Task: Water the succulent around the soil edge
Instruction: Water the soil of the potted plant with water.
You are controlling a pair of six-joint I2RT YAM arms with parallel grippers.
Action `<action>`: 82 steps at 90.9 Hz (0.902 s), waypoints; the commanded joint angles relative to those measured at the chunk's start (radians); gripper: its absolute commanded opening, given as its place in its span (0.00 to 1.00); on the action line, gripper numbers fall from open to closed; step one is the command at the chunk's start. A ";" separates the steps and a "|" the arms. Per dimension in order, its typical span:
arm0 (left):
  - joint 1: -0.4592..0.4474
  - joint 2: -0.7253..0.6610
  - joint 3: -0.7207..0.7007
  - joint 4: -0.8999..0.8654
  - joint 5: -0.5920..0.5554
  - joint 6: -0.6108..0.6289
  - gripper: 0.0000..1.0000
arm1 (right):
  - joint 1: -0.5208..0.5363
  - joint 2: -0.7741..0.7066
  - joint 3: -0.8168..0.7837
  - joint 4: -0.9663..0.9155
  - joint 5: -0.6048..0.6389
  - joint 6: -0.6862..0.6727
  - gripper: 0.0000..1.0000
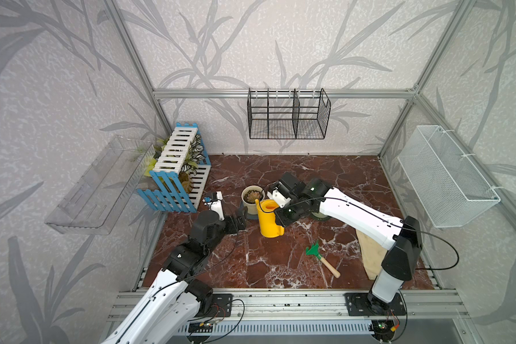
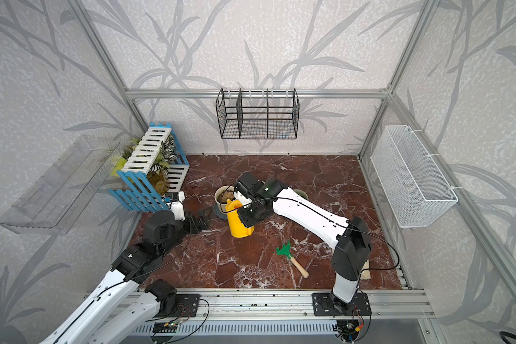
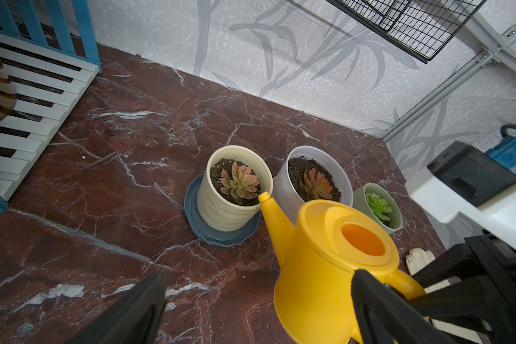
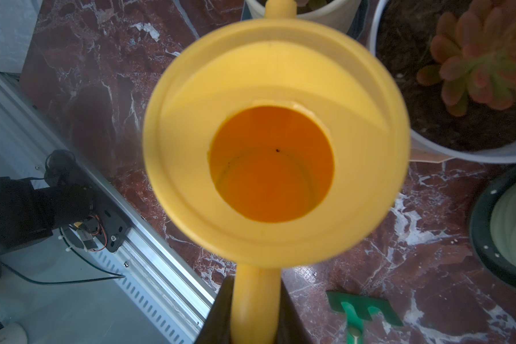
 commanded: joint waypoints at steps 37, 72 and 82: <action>0.005 -0.024 -0.005 -0.021 -0.035 0.009 1.00 | -0.018 -0.052 -0.034 0.035 0.042 0.019 0.00; 0.005 -0.015 -0.010 -0.010 -0.032 0.012 1.00 | -0.043 -0.092 -0.052 0.024 0.034 0.004 0.00; 0.005 -0.014 -0.011 -0.008 -0.028 0.013 1.00 | -0.033 -0.081 -0.047 0.030 -0.006 -0.012 0.00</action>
